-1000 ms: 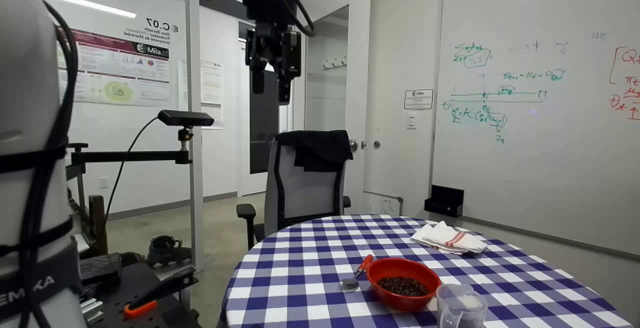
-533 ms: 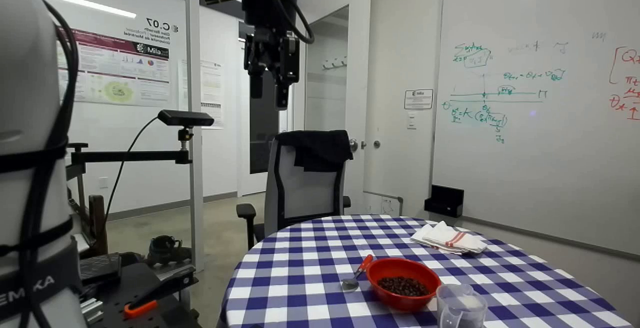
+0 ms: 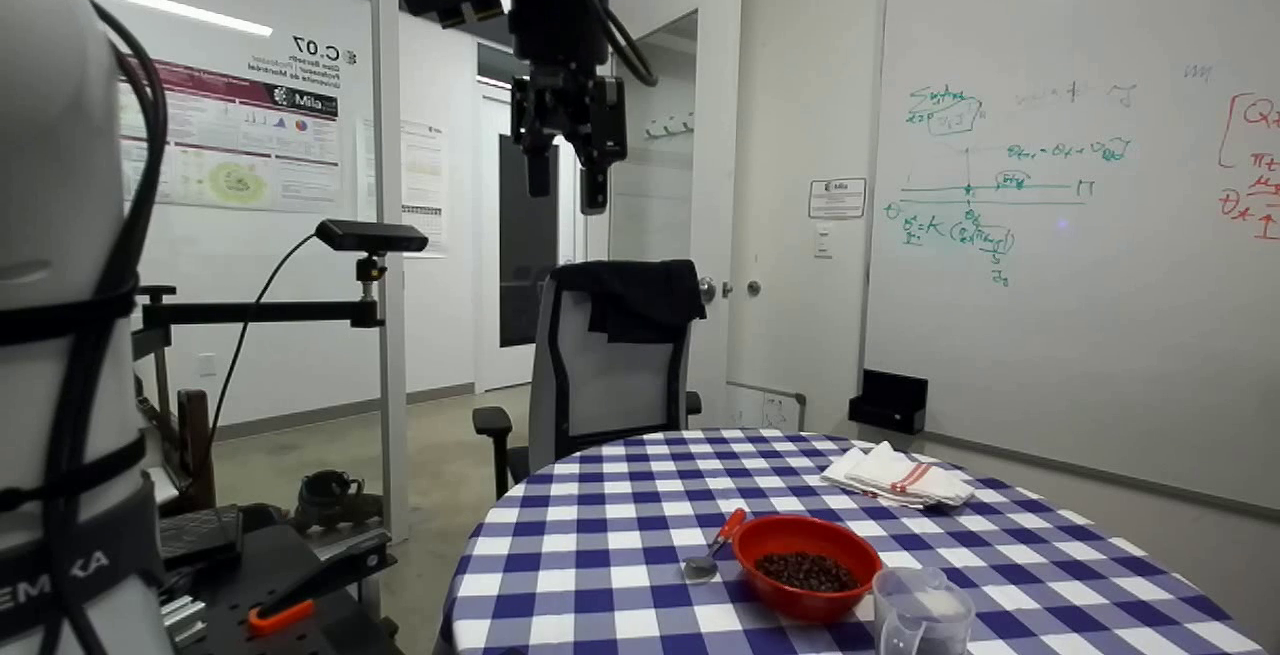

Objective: Pick up the spoon from the table and scoop some of the contents in the bowl and put the scooped contents in the jar

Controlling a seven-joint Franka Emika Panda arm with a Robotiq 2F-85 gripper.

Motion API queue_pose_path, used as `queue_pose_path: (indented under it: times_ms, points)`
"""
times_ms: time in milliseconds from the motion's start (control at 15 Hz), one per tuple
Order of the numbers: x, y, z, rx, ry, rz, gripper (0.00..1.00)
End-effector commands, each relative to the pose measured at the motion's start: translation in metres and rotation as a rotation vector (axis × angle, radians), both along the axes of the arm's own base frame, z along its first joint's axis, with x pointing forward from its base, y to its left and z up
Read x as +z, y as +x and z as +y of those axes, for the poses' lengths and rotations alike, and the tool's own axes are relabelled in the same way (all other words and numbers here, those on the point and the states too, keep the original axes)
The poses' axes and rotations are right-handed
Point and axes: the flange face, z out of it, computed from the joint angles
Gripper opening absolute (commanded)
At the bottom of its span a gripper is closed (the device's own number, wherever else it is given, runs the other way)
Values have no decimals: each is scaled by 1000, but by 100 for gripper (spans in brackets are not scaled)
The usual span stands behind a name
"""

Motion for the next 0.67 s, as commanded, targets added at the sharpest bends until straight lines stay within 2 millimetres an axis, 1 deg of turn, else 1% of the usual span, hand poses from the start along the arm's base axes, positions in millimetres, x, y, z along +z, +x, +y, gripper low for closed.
queue_pose_path:
  times_ms: [0, 400, 600]
  points:
    - [-24, 42, 9, 38, -64, 24, 100]
    - [-81, 106, 36, 123, -179, 55, 100]
    - [-97, 138, 49, 158, -221, 58, 100]
